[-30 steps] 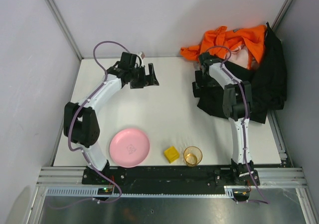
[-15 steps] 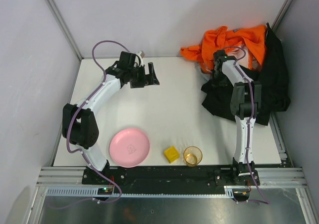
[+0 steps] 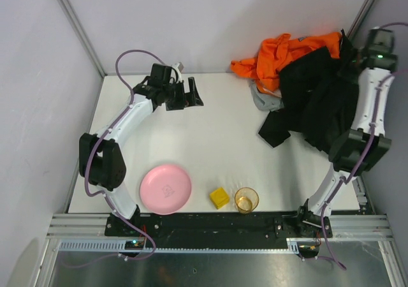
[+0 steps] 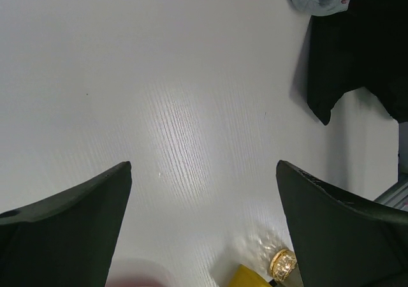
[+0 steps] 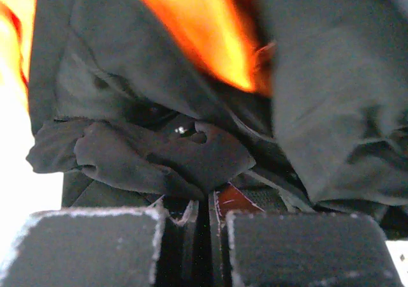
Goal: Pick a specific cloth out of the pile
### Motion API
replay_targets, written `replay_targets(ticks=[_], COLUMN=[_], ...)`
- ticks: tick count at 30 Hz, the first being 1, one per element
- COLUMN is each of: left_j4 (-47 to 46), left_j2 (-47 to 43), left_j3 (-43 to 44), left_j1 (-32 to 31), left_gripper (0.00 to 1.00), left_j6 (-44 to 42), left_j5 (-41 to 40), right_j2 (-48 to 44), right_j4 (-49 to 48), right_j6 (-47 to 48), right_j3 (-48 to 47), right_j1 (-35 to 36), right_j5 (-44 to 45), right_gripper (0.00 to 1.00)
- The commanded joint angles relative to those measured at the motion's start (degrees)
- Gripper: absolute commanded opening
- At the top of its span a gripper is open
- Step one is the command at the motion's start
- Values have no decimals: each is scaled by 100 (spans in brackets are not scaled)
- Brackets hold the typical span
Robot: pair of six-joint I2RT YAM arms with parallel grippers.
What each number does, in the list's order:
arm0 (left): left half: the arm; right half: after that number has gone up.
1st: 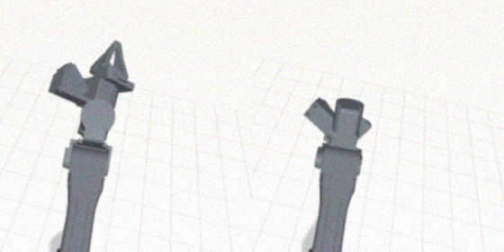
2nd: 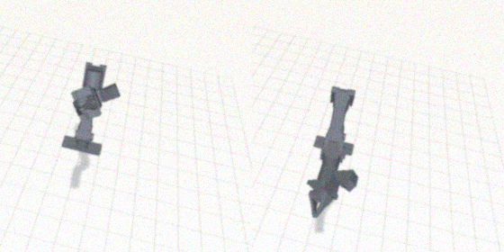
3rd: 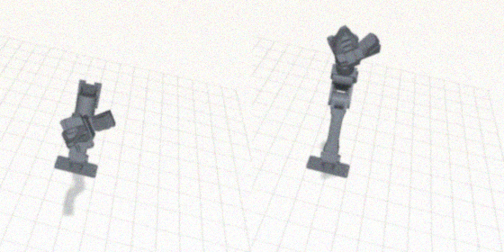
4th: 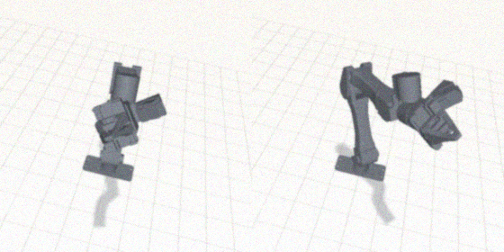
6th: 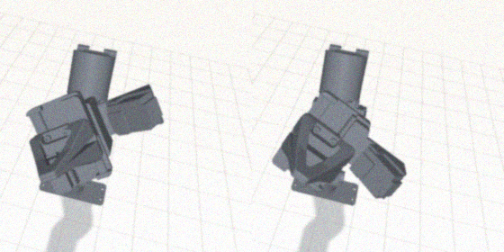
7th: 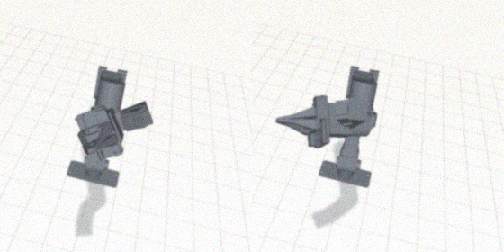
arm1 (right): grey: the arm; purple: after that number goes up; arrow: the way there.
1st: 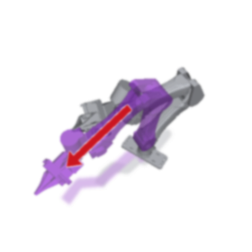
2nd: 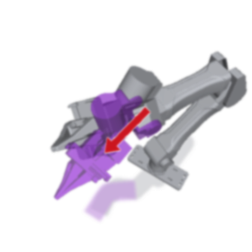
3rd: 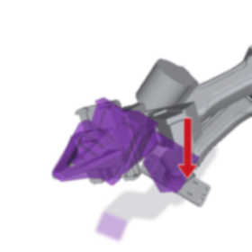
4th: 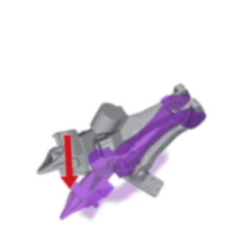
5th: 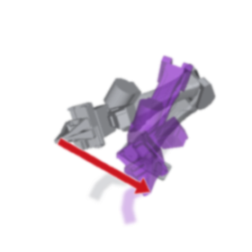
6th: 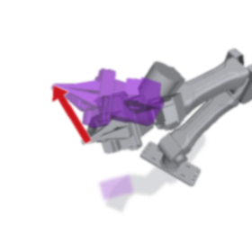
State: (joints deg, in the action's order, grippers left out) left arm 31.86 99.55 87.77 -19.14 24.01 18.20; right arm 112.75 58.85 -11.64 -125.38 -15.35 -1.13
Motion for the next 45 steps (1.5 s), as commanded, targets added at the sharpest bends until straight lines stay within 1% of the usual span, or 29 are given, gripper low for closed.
replay_targets(ticks=[1,4,7,10,14,17,19,20,21,23,25,27,29,32,35,37,40,45], left_j4=[-120,-169,-230,-278,-328,-349,-356,-356,-360,-374,-391,-411,-426,-448,-465,-480,-506,-530], left_j2=[-253,-285,-280,-253,-253,-290,-314,-322,-327,-332,-324,-305,-287,-257,-220,-187,-147,-66], left_j3=[194,145,107,112,144,145,129,124,116,109,107,109,109,109,117,129,158,226], left_j1=[103,131,142,150,153,163,169,175,188,208,221,232,236,247,256,260,261,261], left_gripper=[100,100,100,100,100,100,100,100,100,100,100,100,100,100,100,100,100,100], left_j6=[113,153,198,240,278,287,295,305,319,342,357,369,379,391,420,438,476,533], left_j5=[43,82,162,272,331,350,362,361,369,393,412,437,445,462,490,505,513,559], right_j2=[-522,-636,-666,-702,-573,-323,-203,-189,-225,-398,-670,-918,-1167,-1519,-1754,-1778,-1636,-1087], right_j4=[-142,-199,-172,-174,-64,184,334,371,363,247,73,-36,-88,-214,-310,-286,-256,-176], right_j6=[-432,-554,-552,-484,-262,-48,28,33,32,-7,-65,-141,-241,-391,-456,-467,-396,-93], right_j3=[-642,-693,-438,49,734,1037,1137,1186,1246,1379,1500,1561,1587,1582,1413,1122,691,102], right_j1=[-720,-1061,-1146,-1079,-866,-703,-622,-607,-599,-563,-499,-425,-387,-363,-334,-275,-83,677], right_j5=[-732,-986,-1082,-1073,-830,-578,-552,-598,-651,-694,-638,-530,-468,-402,-343,-326,-346,-145], right_gripper=[0,0,0,0,0,4,10,17,25,51,73,87,95,99,99,99,99,99])
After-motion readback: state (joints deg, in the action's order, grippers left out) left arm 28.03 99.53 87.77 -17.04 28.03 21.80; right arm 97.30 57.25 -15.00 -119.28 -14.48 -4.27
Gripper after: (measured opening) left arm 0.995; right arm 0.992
